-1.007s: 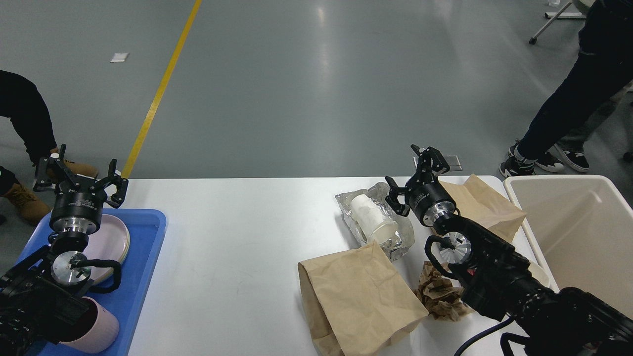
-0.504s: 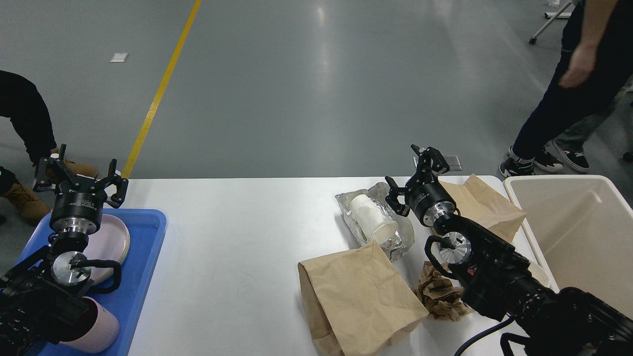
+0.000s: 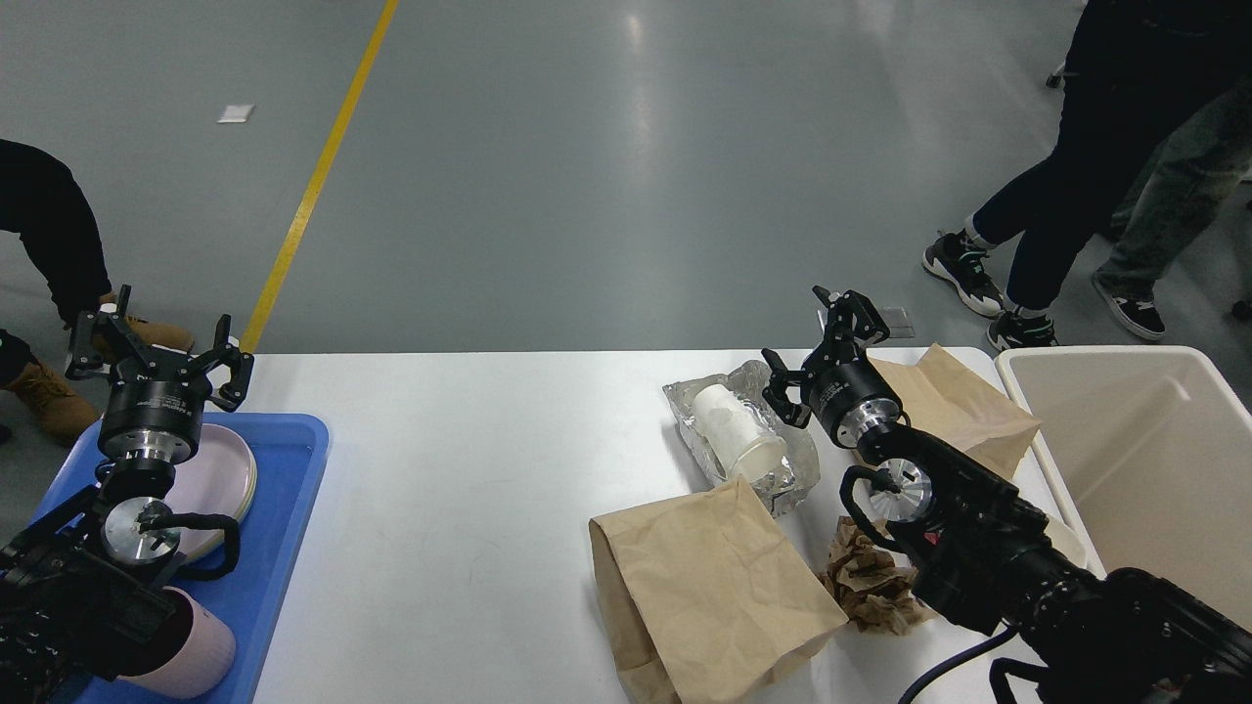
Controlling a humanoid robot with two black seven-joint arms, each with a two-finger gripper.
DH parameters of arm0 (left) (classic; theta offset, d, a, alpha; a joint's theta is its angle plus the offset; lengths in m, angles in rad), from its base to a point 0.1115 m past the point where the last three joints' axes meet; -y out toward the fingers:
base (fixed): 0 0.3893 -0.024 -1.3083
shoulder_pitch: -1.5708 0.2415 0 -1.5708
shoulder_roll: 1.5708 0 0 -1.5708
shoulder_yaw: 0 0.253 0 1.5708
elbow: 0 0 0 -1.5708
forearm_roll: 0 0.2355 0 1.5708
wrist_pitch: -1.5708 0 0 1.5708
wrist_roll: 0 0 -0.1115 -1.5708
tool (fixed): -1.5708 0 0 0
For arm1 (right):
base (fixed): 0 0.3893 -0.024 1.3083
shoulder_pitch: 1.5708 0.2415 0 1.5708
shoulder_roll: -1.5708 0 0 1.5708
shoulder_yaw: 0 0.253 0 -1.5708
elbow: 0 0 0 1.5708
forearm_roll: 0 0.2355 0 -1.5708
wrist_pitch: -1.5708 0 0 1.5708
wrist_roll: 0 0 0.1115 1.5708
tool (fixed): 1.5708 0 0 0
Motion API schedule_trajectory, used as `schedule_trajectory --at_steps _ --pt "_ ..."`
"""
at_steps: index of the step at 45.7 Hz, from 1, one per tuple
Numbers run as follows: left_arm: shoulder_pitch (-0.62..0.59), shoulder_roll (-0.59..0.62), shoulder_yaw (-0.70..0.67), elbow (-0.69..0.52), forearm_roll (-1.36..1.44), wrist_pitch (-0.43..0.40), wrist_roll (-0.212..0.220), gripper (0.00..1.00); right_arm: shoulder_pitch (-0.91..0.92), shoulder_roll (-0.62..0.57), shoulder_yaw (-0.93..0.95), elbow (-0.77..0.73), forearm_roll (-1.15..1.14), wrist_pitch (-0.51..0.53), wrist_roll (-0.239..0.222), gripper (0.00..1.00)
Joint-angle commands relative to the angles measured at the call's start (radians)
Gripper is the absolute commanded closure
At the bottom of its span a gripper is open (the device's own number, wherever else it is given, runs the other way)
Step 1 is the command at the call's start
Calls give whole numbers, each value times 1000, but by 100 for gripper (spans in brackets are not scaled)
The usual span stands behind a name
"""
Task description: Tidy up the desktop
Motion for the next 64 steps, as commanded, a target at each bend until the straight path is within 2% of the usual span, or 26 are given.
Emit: schedule_trajectory --at_steps 1,25,40,64 --pt "0 0 0 0 0 0 -1 4 0 0 0 0 0 0 0 0" --pt "0 0 0 -1 0 0 -1 4 8 0 0 -2 0 -11 -6 0" --pt "0 0 0 0 0 0 -1 4 164 -5 -6 -12 0 -18 -8 0" --pt "0 0 0 0 0 0 -1 4 224 -5 -8 -8 0 -18 -11 0"
